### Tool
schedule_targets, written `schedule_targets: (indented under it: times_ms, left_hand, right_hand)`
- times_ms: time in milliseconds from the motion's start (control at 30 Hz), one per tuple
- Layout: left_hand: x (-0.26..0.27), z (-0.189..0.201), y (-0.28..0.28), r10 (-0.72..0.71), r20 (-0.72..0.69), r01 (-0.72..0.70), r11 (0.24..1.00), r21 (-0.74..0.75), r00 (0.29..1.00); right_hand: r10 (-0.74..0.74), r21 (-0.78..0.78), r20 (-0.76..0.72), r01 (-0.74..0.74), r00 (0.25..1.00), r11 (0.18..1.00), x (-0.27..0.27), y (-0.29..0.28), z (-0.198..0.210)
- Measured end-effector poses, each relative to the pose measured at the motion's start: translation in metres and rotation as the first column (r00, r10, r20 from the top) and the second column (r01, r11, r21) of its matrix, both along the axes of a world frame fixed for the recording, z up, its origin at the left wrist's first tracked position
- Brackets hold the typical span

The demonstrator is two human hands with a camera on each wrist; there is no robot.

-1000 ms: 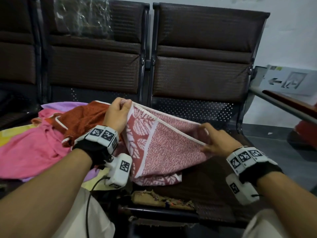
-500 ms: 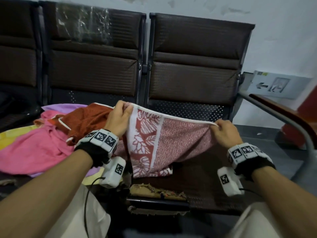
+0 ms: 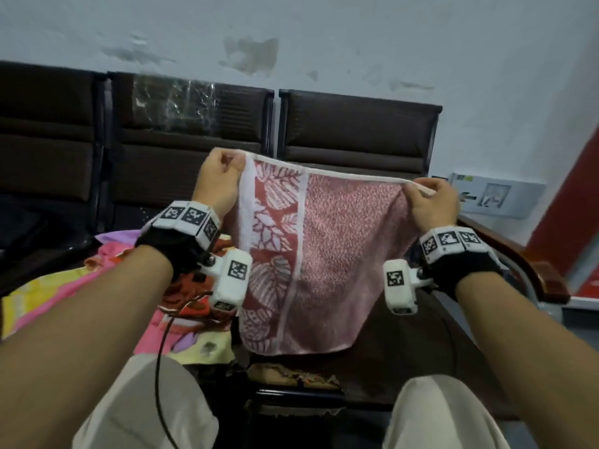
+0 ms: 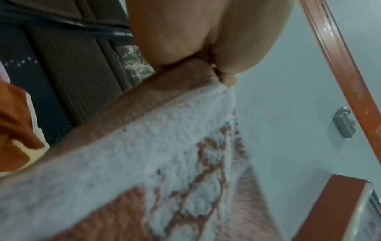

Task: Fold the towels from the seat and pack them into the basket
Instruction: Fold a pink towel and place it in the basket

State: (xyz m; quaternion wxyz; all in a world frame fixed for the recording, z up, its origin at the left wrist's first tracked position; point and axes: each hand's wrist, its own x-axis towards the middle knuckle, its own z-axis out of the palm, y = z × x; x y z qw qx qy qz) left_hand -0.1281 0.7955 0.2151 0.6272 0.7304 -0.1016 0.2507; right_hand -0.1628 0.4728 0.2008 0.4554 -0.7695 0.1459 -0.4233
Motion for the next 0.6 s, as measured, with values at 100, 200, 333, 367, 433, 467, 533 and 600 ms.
schedule_targets:
  times_ms: [100,200,333,367,433,467,533,600]
  left_hand:
    - [0.006,-0.02,0.012,0.082,0.003,-0.082,0.99,0.117,0.997]
    - [0.019,-0.059,0.011,0.142,-0.076,-0.128,0.979,0.16,0.987]
    - [0.041,-0.101,-0.003,0.125,-0.176,-0.101,0.985,0.141,0.976]
    - [0.046,-0.11,-0.008,0.117,-0.216,-0.089,0.987,0.136,0.969]
    - [0.053,-0.13,-0.019,0.092,-0.291,-0.058,0.991,0.122,0.952]
    - [0.055,-0.141,-0.024,0.084,-0.32,-0.044,0.99,0.131,0.944]
    - [0.056,-0.162,-0.033,0.056,-0.348,0.006,0.985,0.173,0.936]
    - [0.056,-0.177,-0.039,-0.006,-0.335,0.085,0.972,0.221,0.942]
  right_hand:
    - [-0.047,-0.123,-0.048,0.041,0.998,0.992,-0.005,-0.003,-0.006]
    - [-0.05,-0.148,-0.145,0.029,0.988,0.989,0.002,-0.005,-0.035]
    - [-0.039,-0.044,-0.274,0.028,0.961,0.999,0.023,-0.012,-0.081]
    - [-0.021,0.007,-0.32,0.024,0.947,1.0,0.028,-0.014,-0.092]
    - [0.046,0.106,-0.397,-0.004,0.916,0.994,0.036,-0.014,-0.115]
    - [0.108,0.166,-0.416,-0.041,0.903,0.985,0.04,-0.013,-0.126]
    - [0.25,0.256,-0.413,-0.152,0.876,0.955,0.041,-0.006,-0.143]
    - [0.37,0.254,-0.395,-0.288,0.841,0.924,0.04,0.002,-0.154]
